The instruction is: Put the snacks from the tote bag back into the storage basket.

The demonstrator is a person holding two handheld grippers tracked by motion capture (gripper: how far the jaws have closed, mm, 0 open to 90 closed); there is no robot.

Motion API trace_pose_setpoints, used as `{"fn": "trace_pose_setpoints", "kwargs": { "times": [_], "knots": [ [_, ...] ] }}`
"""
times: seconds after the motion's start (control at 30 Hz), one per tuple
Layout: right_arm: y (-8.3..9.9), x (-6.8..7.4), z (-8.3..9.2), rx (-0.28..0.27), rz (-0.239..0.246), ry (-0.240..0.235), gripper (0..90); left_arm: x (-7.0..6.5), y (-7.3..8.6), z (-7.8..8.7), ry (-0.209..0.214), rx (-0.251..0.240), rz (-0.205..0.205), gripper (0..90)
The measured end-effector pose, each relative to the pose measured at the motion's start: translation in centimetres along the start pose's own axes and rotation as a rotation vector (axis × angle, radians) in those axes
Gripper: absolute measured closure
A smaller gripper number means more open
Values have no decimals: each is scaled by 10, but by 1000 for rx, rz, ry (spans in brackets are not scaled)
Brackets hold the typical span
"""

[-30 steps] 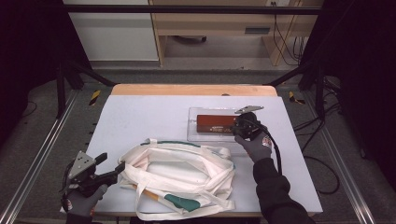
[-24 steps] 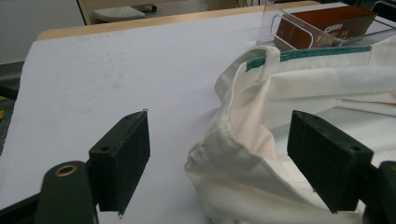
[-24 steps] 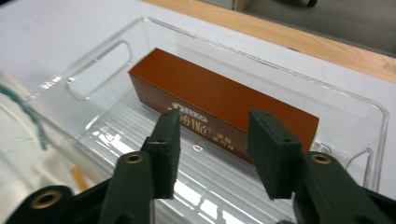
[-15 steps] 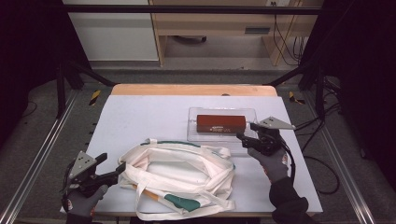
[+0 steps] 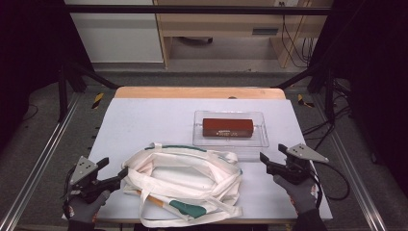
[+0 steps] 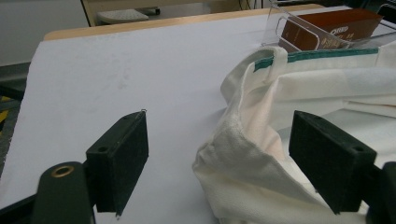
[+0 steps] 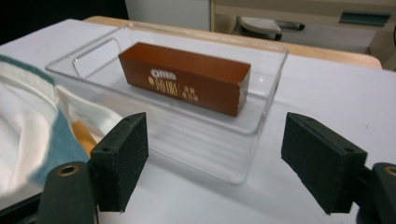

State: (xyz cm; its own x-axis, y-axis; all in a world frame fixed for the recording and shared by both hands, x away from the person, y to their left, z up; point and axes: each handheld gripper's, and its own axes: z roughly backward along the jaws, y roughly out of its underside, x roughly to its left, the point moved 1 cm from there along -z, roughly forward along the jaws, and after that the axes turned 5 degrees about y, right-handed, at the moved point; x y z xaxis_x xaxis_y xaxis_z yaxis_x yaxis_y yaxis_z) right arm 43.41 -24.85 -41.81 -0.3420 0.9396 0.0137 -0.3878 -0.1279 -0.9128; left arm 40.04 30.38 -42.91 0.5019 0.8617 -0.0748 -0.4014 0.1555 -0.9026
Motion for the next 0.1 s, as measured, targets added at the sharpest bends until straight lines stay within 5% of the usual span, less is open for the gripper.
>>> {"fn": "trace_pose_setpoints", "kwargs": {
  "times": [0.1],
  "knots": [
    [10,-4,4,22,-10,6,234,0,0,-1,-5,-1,2,196]
  ]
}}
